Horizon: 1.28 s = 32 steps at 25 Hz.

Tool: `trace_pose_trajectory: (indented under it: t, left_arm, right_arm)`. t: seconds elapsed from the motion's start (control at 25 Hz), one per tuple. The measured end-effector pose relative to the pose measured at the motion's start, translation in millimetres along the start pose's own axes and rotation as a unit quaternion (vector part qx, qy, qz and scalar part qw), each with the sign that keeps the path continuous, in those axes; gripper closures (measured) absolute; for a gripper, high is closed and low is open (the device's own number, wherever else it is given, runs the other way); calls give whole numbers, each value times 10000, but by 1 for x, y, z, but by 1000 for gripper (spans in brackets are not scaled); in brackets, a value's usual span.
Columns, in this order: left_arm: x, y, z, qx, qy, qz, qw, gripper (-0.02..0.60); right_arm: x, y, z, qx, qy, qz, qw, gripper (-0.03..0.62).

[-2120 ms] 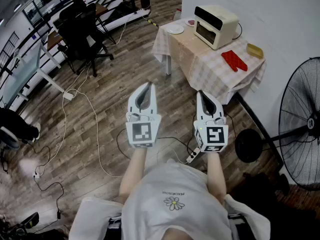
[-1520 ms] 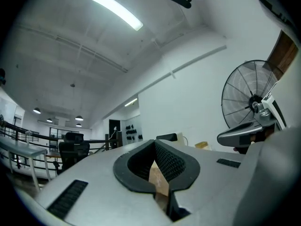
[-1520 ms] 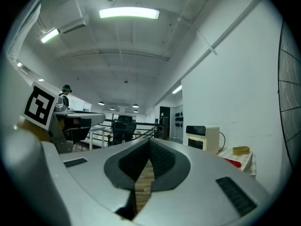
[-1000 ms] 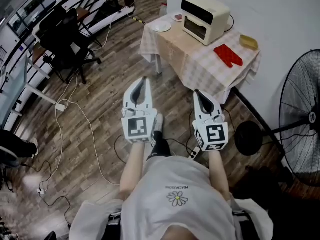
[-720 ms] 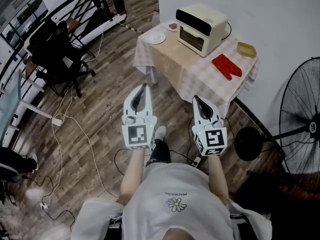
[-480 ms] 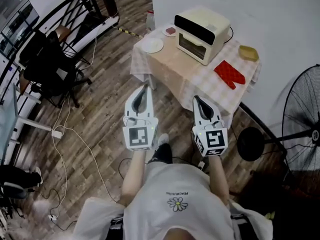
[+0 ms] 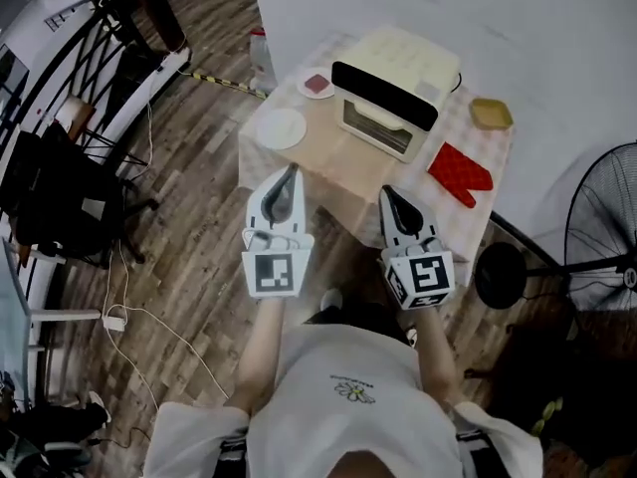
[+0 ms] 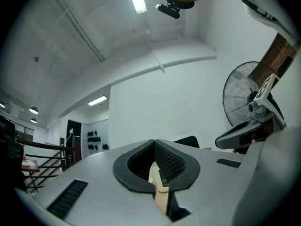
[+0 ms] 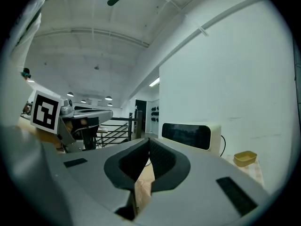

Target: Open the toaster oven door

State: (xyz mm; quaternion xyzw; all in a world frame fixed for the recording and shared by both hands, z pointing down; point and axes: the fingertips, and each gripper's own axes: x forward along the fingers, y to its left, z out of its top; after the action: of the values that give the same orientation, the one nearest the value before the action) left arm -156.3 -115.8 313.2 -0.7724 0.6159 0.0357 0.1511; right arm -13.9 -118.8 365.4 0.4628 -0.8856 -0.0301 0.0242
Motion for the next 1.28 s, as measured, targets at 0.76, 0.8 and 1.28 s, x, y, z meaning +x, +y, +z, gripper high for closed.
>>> trace_pose_trajectory:
  t: [0.76, 0.8, 1.28]
  left_arm:
    - [66, -11, -42, -345, 173, -260, 9989, 563]
    - [67, -11, -44, -338, 176, -247, 9990, 563]
    - [113, -14, -32, 889, 111, -956, 9914, 437]
  right_arm:
    - [62, -43, -14, 309, 117, -274, 9991, 583]
    - [63, -45, -15, 316, 120, -276, 9990, 583]
    - [64, -57, -26, 441, 238, -315, 9982, 583]
